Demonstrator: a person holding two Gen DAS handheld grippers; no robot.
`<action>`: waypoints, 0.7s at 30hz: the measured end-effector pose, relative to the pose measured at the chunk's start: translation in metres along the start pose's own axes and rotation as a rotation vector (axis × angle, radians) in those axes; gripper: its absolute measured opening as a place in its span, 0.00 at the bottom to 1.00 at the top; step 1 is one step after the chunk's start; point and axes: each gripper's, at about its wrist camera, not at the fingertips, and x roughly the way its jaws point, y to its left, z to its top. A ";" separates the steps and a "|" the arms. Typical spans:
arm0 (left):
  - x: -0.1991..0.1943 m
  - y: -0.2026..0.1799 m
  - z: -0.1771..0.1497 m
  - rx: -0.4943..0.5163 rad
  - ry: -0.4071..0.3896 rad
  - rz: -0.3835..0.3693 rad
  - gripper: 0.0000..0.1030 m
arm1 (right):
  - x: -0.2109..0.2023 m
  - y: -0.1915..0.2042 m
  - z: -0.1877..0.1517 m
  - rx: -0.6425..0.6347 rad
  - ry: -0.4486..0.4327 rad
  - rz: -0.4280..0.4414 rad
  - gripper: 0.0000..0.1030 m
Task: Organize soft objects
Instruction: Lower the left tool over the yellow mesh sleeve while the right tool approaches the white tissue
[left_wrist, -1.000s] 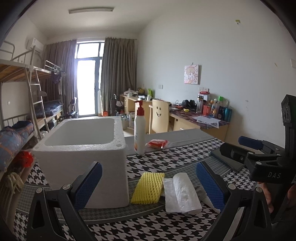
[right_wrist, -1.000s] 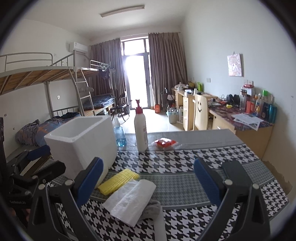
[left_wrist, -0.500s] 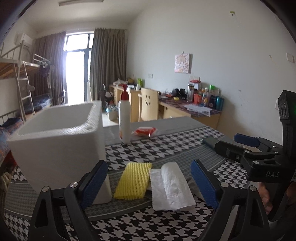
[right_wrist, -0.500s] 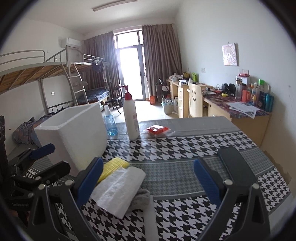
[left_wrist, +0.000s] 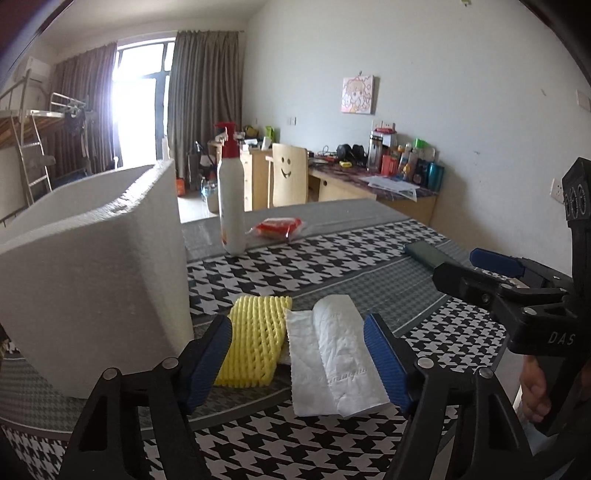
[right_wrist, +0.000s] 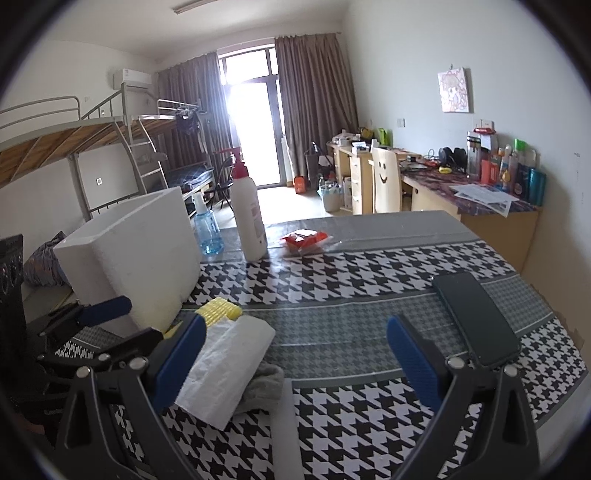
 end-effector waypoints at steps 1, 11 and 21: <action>0.002 -0.001 0.000 0.002 0.006 0.000 0.71 | 0.000 -0.001 -0.001 0.002 0.002 0.002 0.97; 0.018 0.000 -0.003 -0.001 0.068 0.054 0.55 | 0.006 -0.007 -0.003 0.024 0.024 0.022 0.97; 0.030 0.007 -0.009 0.015 0.124 0.143 0.49 | 0.013 0.001 -0.004 0.013 0.045 0.047 0.97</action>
